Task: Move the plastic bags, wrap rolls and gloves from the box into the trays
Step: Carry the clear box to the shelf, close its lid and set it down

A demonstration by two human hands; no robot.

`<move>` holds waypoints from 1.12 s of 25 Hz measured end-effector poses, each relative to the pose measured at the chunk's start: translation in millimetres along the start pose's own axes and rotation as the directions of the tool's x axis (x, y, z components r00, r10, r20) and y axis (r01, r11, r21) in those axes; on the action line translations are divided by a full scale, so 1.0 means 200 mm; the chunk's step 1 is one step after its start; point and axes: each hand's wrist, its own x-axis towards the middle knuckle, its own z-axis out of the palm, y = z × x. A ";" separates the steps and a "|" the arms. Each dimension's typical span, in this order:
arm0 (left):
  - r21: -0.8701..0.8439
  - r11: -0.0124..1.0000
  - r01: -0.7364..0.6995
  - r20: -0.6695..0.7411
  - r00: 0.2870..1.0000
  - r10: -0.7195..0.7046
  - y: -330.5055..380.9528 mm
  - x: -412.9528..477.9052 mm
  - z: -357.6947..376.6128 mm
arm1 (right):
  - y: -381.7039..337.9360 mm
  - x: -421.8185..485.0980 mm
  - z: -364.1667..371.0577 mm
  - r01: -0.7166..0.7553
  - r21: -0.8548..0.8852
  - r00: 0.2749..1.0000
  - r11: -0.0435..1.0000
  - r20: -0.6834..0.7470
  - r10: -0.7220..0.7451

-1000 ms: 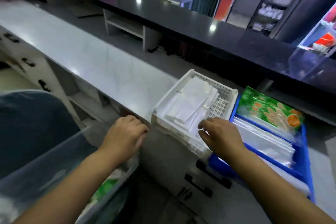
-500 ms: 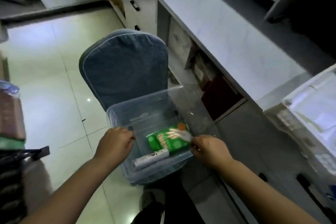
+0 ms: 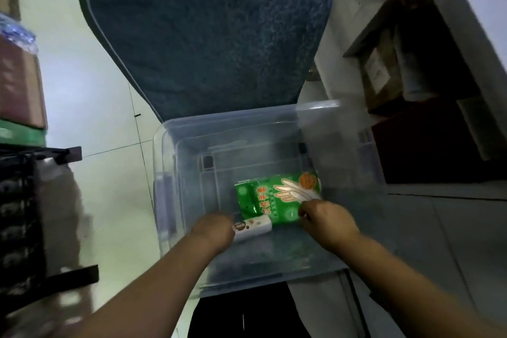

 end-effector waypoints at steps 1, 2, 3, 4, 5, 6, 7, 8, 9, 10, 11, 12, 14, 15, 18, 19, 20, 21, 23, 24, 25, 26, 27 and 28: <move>-0.026 1.000 -0.009 0.045 0.999 0.010 0.00 0.08 0.04 | 0.04 0.06 0.02 -0.005 0.013 1.000 1.000 -0.002 0.005; -0.041 0.999 -0.012 0.080 0.997 0.015 0.00 0.14 0.08 | 0.07 0.12 0.03 -0.011 0.025 1.000 1.000 -0.006 0.011; -0.052 0.999 -0.003 0.106 0.994 0.009 -0.01 0.18 0.12 | 0.11 0.17 0.05 -0.017 0.036 1.000 0.999 -0.007 0.018; -0.051 0.999 0.009 0.112 0.994 -0.003 -0.01 0.21 0.15 | 0.13 0.20 0.06 -0.020 0.043 1.000 0.999 -0.006 0.021; -0.039 0.999 0.013 0.103 0.995 -0.009 -0.01 0.23 0.18 | 0.15 0.23 0.07 -0.022 0.046 1.000 0.999 -0.005 0.022; -0.029 0.999 0.012 0.083 0.996 -0.010 -0.01 0.24 0.19 | 0.17 0.26 0.07 -0.028 0.051 1.000 0.998 -0.003 0.028; -0.047 0.999 0.012 0.048 0.999 -0.010 -0.01 0.24 0.20 | 0.19 0.27 0.08 -0.040 0.060 0.999 0.997 -0.004 0.041; -0.107 0.994 0.017 -0.006 1.000 -0.018 -0.02 0.23 0.19 | 0.20 0.28 0.07 -0.058 0.073 0.998 0.996 -0.006 0.059; -0.198 0.980 0.026 -0.071 0.997 -0.040 -0.03 0.22 0.18 | 0.20 0.29 0.07 -0.075 0.091 0.997 0.993 -0.009 0.076; -0.298 0.954 0.033 -0.144 0.987 -0.079 -0.04 0.21 0.16 | 0.21 0.30 0.07 -0.088 0.110 0.996 0.990 -0.013 0.090; -0.390 0.920 0.042 -0.206 0.970 -0.131 -0.05 0.21 0.14 | 0.21 0.31 0.07 -0.093 0.125 0.995 0.988 -0.017 0.096; -0.468 0.882 0.053 -0.247 0.950 -0.188 -0.06 0.22 0.12 | 0.21 0.31 0.07 -0.092 0.133 0.995 0.987 -0.019 0.095; -0.573 0.816 0.081 -0.260 0.926 -0.275 -0.06 0.25 0.10 | 0.19 0.31 0.08 -0.079 0.135 0.996 0.988 -0.026 0.084; -0.610 0.786 0.102 -0.246 0.918 -0.310 -0.06 0.27 0.09 | 0.19 0.31 0.08 -0.072 0.131 0.997 0.989 -0.033 0.076; -0.648 0.745 0.161 -0.218 0.897 -0.384 -0.07 0.32 0.10 | 0.16 0.33 0.10 -0.056 0.137 0.996 0.989 -0.059 0.065; -0.633 0.755 0.171 -0.219 0.896 -0.387 -0.06 0.31 0.10 | 0.16 0.32 0.10 -0.055 0.140 0.996 0.989 -0.063 0.064; -0.602 0.777 0.183 -0.222 0.897 -0.383 -0.05 0.30 0.10 | 0.16 0.31 0.09 -0.057 0.144 0.996 0.988 -0.059 0.066; -0.547 0.817 0.183 -0.248 0.897 -0.367 -0.04 0.28 0.08 | 0.17 0.30 0.08 -0.062 0.159 0.996 0.985 -0.055 0.072; -0.420 0.893 0.160 -0.318 0.896 -0.310 -0.01 0.23 0.01 | 0.17 0.27 0.07 -0.077 0.167 0.996 0.983 -0.029 0.083; -0.358 0.924 0.134 -0.363 0.892 -0.270 0.00 0.21 -0.05 | 0.17 0.25 0.06 -0.083 0.173 0.996 0.981 -0.022 0.088; -0.280 0.956 0.088 -0.422 0.883 -0.205 0.02 0.18 -0.13 | 0.18 0.23 0.03 -0.092 0.196 0.995 0.976 -0.026 0.099; -0.199 0.979 0.041 -0.479 0.868 -0.134 0.05 0.15 -0.24 | 0.20 0.19 -0.02 -0.107 0.219 0.993 0.970 -0.027 0.116; -0.132 0.991 -0.007 -0.540 0.839 -0.066 0.09 0.11 -0.35 | 0.21 0.15 -0.06 -0.114 0.234 0.991 0.965 -0.034 0.126; -0.080 0.996 -0.044 -0.591 0.807 -0.012 0.12 0.08 -0.45 | 0.21 0.11 -0.10 -0.123 0.245 0.989 0.962 -0.047 0.139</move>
